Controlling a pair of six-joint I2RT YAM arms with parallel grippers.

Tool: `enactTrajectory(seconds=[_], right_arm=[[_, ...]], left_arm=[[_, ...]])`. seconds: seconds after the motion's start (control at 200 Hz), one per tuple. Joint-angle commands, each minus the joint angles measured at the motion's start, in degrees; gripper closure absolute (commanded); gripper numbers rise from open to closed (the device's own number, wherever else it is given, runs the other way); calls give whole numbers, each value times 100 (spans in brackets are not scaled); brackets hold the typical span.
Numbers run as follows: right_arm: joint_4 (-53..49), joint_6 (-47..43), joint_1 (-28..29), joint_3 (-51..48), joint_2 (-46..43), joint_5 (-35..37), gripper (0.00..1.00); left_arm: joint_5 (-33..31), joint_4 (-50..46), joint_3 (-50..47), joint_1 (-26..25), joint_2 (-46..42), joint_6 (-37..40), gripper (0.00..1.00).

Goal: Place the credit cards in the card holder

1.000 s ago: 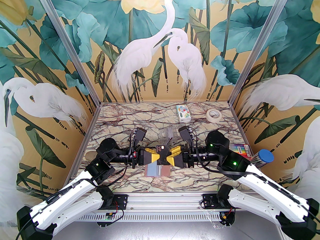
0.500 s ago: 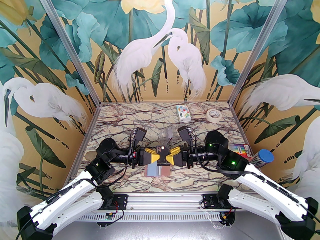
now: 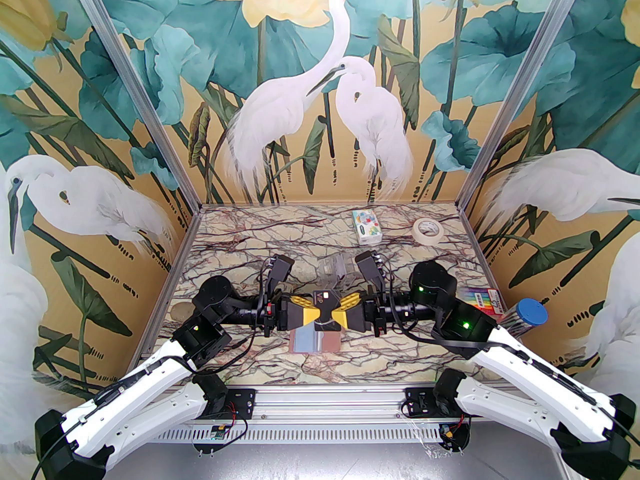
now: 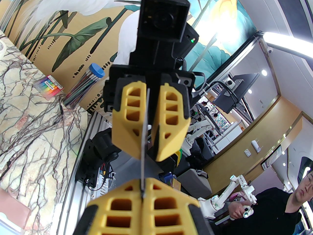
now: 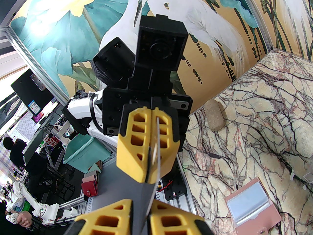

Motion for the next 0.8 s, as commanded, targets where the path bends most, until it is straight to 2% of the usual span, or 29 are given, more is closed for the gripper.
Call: enactTrajectory(seconds=[0.0, 0.22, 0.3, 0.43, 0.49, 0.545, 0.615, 0.675, 0.795], right_arm=[[246, 55, 0, -74, -1, -94, 89], [228, 50, 0, -94, 10, -51, 100], [158, 69, 0, -83, 21, 2, 100], [29, 90, 2, -112, 34, 189, 100], [-48, 127, -13, -145, 21, 383, 100], [-113, 180, -33, -172, 34, 501, 100], [-263, 261, -68, -200, 101, 719, 100], [-373, 408, -105, -269, 161, 919, 100], [-508, 772, -214, -475, 389, 1197, 100]], left_arm=[[53, 66, -68, -32, 65, -94, 100], [38, 43, -60, -29, 76, -99, 100], [-132, -55, -69, -31, 42, -41, 100], [-722, -668, 18, -28, -90, 272, 57], [-1222, -1223, 111, -18, -160, 490, 45], [-1765, -1745, 171, 41, -229, 605, 39], [-2140, -2222, 136, 296, -285, 555, 37], [-2208, -2410, 3, 651, -342, 337, 37], [-1955, -2508, -337, 1257, -406, 61, 37]])
